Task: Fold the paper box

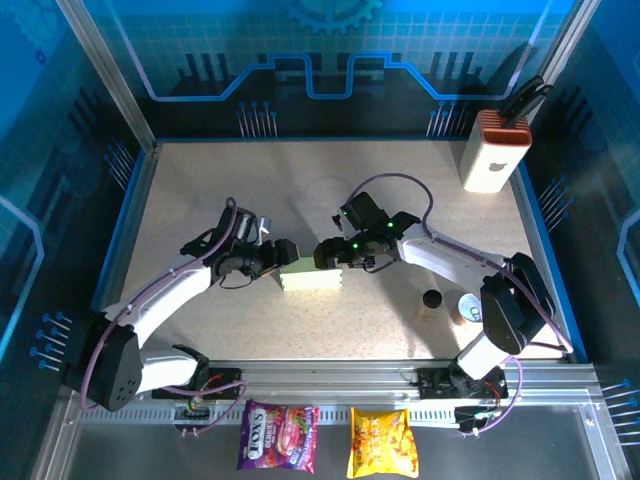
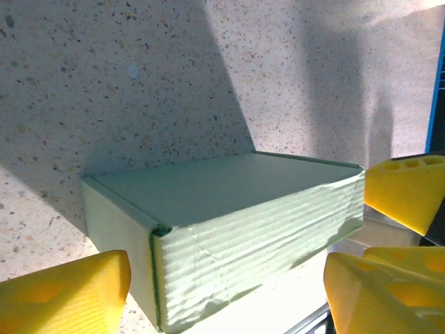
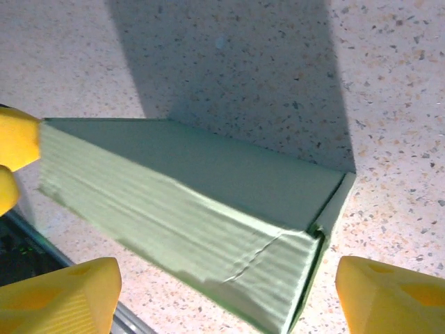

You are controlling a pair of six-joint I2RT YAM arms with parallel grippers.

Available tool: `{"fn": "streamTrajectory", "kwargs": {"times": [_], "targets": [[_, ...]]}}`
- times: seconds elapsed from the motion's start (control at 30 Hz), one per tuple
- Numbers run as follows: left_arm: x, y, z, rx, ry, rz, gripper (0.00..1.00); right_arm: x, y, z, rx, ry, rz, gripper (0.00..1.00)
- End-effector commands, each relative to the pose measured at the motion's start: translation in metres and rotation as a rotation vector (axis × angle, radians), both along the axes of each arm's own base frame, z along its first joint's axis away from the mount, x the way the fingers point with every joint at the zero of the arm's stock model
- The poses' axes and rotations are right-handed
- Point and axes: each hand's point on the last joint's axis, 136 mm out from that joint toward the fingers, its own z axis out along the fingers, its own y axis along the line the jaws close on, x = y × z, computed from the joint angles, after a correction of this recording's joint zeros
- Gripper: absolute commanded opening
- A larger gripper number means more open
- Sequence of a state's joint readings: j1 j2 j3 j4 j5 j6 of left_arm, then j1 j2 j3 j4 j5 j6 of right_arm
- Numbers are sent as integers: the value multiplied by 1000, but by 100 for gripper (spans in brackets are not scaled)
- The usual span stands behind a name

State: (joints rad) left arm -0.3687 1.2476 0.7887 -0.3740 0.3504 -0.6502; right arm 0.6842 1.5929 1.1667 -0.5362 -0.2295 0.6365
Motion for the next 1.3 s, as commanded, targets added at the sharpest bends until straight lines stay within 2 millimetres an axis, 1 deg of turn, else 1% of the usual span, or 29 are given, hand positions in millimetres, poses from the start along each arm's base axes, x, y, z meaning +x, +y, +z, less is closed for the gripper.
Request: {"fn": "streamTrajectory", "kwargs": {"times": [0.0,0.07,0.17,0.3,0.37,0.47,0.6,0.73,0.8,0.87,0.93,1.0,1.17,1.27], "targets": [[-5,-6,11,-41,16,-12,74,-4,10,15,92,18,5,82],[-5,-8,10,-48,26,-17,74,-3,14,16,133,36,4,82],[-1,-11,13,-67,17,-15,73,0,19,18,165,46,3,82],[8,-14,22,-86,-22,-8,73,6,22,24,185,33,5,81],[15,-15,28,-84,-47,-7,73,12,21,27,183,13,0,81],[32,-17,39,-66,-98,-11,74,27,21,33,175,-33,1,81],[63,-14,48,-11,-165,-10,74,57,20,40,145,-123,12,81],[92,-13,49,27,-251,-22,74,84,23,43,116,-205,36,82],[104,-14,47,20,-290,-30,74,94,26,40,108,-231,49,82],[111,-15,43,7,-307,-43,74,100,28,37,103,-253,57,82],[112,-19,38,-11,-310,-65,73,101,31,35,117,-256,66,82],[109,-23,36,-34,-304,-83,73,97,33,34,136,-243,67,82],[91,-28,29,-64,-300,-90,73,78,36,27,174,-196,56,82],[77,-33,27,-68,-286,-107,73,66,39,26,192,-166,51,82]]}}
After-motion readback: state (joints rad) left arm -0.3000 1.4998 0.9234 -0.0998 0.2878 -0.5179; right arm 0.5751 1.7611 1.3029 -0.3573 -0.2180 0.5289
